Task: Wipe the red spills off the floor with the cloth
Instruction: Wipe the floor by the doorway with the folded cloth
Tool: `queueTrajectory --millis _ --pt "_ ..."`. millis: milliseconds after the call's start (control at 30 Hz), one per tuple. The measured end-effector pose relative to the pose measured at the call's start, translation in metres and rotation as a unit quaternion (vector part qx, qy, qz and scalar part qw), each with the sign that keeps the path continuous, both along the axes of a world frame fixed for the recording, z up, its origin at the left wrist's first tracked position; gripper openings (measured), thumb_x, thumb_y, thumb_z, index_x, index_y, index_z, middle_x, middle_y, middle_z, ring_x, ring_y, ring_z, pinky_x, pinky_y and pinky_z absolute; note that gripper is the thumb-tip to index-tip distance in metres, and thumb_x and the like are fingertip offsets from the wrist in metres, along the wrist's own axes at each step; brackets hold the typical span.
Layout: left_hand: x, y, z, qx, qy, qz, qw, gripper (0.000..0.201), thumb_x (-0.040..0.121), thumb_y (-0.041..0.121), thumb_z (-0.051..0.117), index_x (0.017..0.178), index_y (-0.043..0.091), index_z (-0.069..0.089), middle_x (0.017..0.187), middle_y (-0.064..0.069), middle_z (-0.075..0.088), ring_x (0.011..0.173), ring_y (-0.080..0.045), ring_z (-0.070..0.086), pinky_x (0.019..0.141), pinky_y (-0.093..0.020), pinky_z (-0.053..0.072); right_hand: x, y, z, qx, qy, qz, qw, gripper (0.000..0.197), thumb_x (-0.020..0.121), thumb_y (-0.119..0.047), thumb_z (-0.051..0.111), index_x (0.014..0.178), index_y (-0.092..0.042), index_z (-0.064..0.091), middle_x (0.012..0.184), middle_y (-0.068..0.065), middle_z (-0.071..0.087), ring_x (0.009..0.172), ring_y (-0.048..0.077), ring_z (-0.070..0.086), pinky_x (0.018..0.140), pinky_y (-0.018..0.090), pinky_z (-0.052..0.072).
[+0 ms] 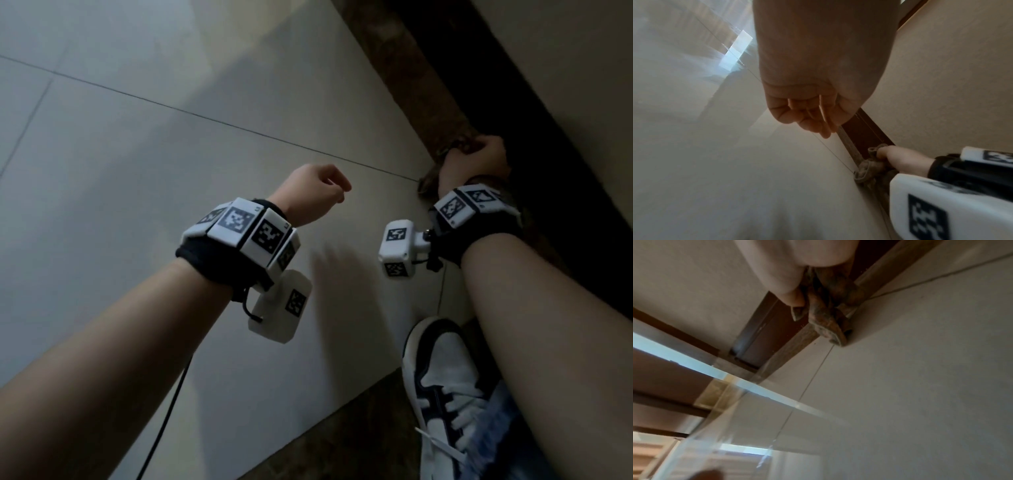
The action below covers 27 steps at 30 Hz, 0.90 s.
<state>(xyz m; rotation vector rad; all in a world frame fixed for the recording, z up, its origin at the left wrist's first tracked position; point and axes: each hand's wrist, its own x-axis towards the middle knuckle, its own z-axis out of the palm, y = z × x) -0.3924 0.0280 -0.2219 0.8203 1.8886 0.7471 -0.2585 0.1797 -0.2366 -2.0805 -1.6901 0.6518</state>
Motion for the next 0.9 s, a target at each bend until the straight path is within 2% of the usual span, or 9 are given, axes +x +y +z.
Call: queueTrajectory --millis 67,133,200,300,400,500,633,733,900 --pt "0.0 0.008 0.001 0.003 0.007 0.0 1.0 0.025 0.09 0.007 0.049 0.11 0.01 0.064 0.094 -0.002 0.06 0.061 -0.003 0.047 0.059 -0.013 0.041 -0.007 -0.003 0.002 0.042 0.055 -0.044 0.997 0.033 0.088 -0.025 0.055 0.118 -0.013 0.056 0.123 0.005 0.06 0.112 0.021 0.057 0.088 0.026 0.047" --pt "-0.002 0.015 0.004 -0.001 0.012 -0.008 1.0 0.026 0.091 0.008 0.048 0.112 0.01 0.063 0.095 -0.002 0.058 0.065 -0.008 0.049 0.061 -0.014 0.041 -0.008 -0.006 -0.001 0.053 0.105 -0.073 0.99 0.033 0.087 -0.022 0.059 0.117 -0.011 0.055 0.12 0.004 0.06 0.099 0.014 0.058 0.074 0.015 0.04" --pt "-0.004 0.023 0.008 -0.008 0.02 -0.018 1.0 0.025 0.091 0.009 0.048 0.112 0.011 0.063 0.096 -0.001 0.058 0.07 -0.011 0.05 0.062 -0.013 0.041 -0.008 -0.009 -0.002 0.055 0.14 -0.092 0.984 0.033 0.086 -0.019 0.06 0.117 -0.009 0.053 0.12 0.005 0.058 0.092 0.013 0.055 0.073 0.016 0.04" --pt "-0.008 0.033 0.009 -0.007 0.03 -0.013 0.999 0.026 0.091 0.008 0.049 0.11 0.01 0.065 0.095 -0.001 0.059 0.062 -0.004 0.047 0.054 -0.008 0.04 -0.012 -0.004 -0.003 0.021 0.164 -0.047 0.985 0.035 0.084 -0.015 0.062 0.117 -0.007 0.053 0.115 0.004 0.058 0.094 0.015 0.056 0.075 0.017 0.04" --pt "-0.008 0.039 0.007 -0.017 0.027 -0.022 0.999 0.025 0.09 0.007 0.049 0.108 0.009 0.067 0.093 0.0 0.06 0.059 -0.001 0.046 0.042 0.001 0.034 -0.019 0.003 -0.01 -0.025 0.073 0.079 0.994 0.034 0.083 -0.022 0.062 0.115 -0.012 0.058 0.114 0.001 0.062 0.103 0.018 0.058 0.085 0.025 0.044" --pt "-0.007 0.046 0.004 -0.032 0.032 -0.046 0.998 0.026 0.091 0.007 0.048 0.11 0.009 0.066 0.093 0.001 0.059 0.06 0.0 0.045 0.047 -0.001 0.036 -0.025 0.007 -0.014 -0.02 0.002 0.14 0.99 0.032 0.083 -0.024 0.06 0.113 -0.012 0.059 0.123 0.007 0.058 0.113 0.026 0.055 0.099 0.036 0.043" --pt "-0.005 0.058 0.004 -0.051 0.029 -0.051 0.997 0.026 0.092 0.009 0.049 0.112 0.008 0.066 0.085 0.002 0.059 0.06 -0.001 0.045 0.046 -0.002 0.035 -0.031 0.014 -0.014 -0.024 -0.039 0.143 0.989 0.028 0.087 -0.016 0.059 0.114 -0.007 0.055 0.131 0.01 0.048 0.116 0.026 0.051 0.098 0.033 0.039" --pt "0.001 0.063 0.007 -0.065 0.02 -0.045 0.997 0.026 0.091 0.009 0.049 0.111 0.007 0.066 0.08 0.003 0.058 0.058 -0.001 0.045 0.043 -0.001 0.034 -0.025 0.019 -0.015 -0.024 -0.058 0.123 0.99 0.029 0.087 -0.017 0.057 0.115 -0.008 0.054 0.131 0.014 0.047 0.116 0.033 0.051 0.101 0.044 0.041" --pt "0.026 0.061 0.009 -0.076 -0.008 -0.033 0.997 0.025 0.091 0.012 0.051 0.11 0.006 0.066 0.089 0.001 0.062 0.055 -0.001 0.048 0.056 -0.012 0.039 0.019 0.02 -0.003 -0.103 -0.152 0.096 0.978 0.037 0.093 -0.018 0.048 0.129 -0.011 0.045 0.136 0.017 0.04 0.119 0.042 0.047 0.1 0.056 0.04"
